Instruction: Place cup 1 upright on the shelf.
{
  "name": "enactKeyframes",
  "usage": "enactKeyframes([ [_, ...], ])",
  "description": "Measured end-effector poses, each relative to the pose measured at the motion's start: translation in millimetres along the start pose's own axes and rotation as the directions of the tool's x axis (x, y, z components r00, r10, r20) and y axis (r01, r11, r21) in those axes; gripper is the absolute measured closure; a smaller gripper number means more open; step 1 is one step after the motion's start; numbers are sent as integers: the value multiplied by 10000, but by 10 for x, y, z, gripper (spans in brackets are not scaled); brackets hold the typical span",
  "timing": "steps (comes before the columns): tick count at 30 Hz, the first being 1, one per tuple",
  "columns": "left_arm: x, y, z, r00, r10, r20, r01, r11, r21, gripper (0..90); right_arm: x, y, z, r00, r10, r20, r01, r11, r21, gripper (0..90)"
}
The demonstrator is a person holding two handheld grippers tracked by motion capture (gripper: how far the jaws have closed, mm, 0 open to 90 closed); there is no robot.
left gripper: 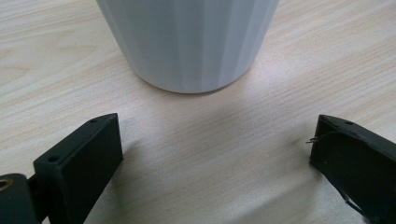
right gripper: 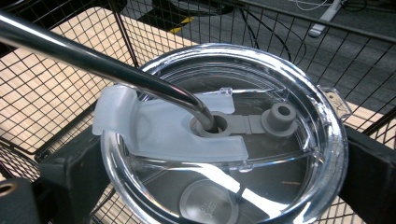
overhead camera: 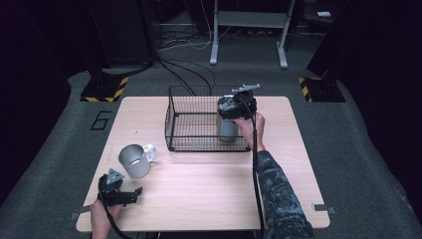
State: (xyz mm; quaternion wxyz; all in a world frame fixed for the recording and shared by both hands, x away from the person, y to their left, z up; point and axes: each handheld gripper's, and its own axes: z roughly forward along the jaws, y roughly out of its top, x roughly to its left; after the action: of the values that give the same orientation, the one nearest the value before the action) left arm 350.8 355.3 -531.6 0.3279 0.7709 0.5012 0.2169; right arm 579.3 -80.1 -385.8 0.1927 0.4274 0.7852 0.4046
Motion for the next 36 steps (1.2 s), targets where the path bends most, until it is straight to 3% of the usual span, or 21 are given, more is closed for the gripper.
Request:
enactKeyframes([
  [15, 0, 0, 0, 10000, 10, -5, -10, 10000, -1, 22, -22, -73, 42, 9996, -126, 261, 127, 9999, -29, 33],
  [22, -1, 1, -4, 10000, 13, -5, -13, 10000, 34, 22, -56, -134, 23, 9994, 264, 204, -260, 9995, -204, 33],
  [27, -2, 0, 0, 10000, 12, -9, -12, 10000, -1, 22, -31, -132, 16, 9998, -136, 143, 139, 9998, -154, 32],
  [36, -5, -3, 4, 10000, 5, -60, -5, 10000, -77, 22, -28, -122, 0, 9999, -78, 127, 78, 10000, 0, 31],
])
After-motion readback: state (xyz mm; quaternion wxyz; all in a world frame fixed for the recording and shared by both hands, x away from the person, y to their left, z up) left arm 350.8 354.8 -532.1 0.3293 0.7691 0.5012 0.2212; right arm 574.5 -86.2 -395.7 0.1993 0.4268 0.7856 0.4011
